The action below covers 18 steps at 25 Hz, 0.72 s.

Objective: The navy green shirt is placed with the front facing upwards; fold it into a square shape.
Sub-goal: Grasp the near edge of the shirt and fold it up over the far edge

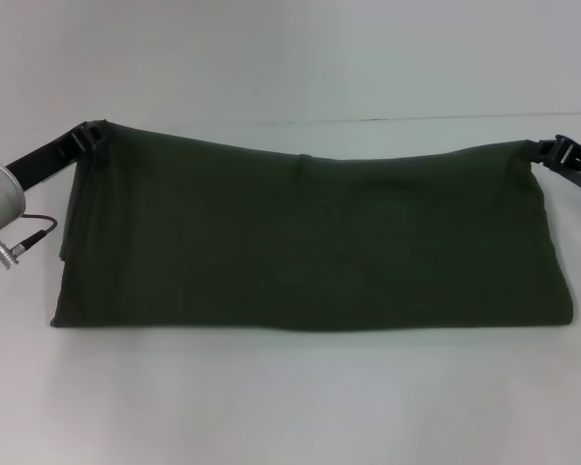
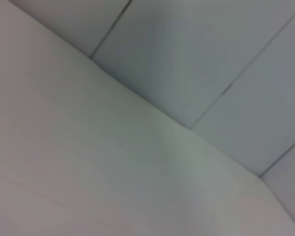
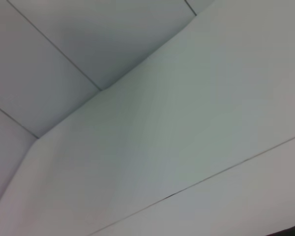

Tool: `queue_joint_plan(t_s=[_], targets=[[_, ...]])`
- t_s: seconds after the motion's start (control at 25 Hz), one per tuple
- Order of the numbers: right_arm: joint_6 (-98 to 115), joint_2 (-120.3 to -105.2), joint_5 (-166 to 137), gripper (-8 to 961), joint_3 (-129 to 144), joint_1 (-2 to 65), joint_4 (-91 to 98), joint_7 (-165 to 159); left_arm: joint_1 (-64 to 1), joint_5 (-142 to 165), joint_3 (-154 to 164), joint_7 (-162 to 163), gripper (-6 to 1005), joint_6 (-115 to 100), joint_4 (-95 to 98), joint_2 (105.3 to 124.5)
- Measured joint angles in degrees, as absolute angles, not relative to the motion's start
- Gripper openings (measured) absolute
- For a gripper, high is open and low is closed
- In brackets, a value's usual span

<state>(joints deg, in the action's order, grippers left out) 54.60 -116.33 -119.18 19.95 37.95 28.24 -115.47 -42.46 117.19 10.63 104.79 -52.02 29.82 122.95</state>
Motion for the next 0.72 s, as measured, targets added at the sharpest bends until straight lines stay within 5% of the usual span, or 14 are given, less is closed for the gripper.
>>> queue_joint_plan(t_s=[0.4, 0.72], targets=[[48.0, -118.44, -118.68, 55, 20.04, 39.79, 28.06, -113.46, -43.65, 113.19, 12.75, 100.74, 46, -43.36, 27.01, 123.88], [47.32, -118.68, -113.06, 57, 20.04, 39.45, 28.02, -111.5, -43.84, 106.92, 13.12, 97.68, 48, -42.44, 26.11, 123.87]])
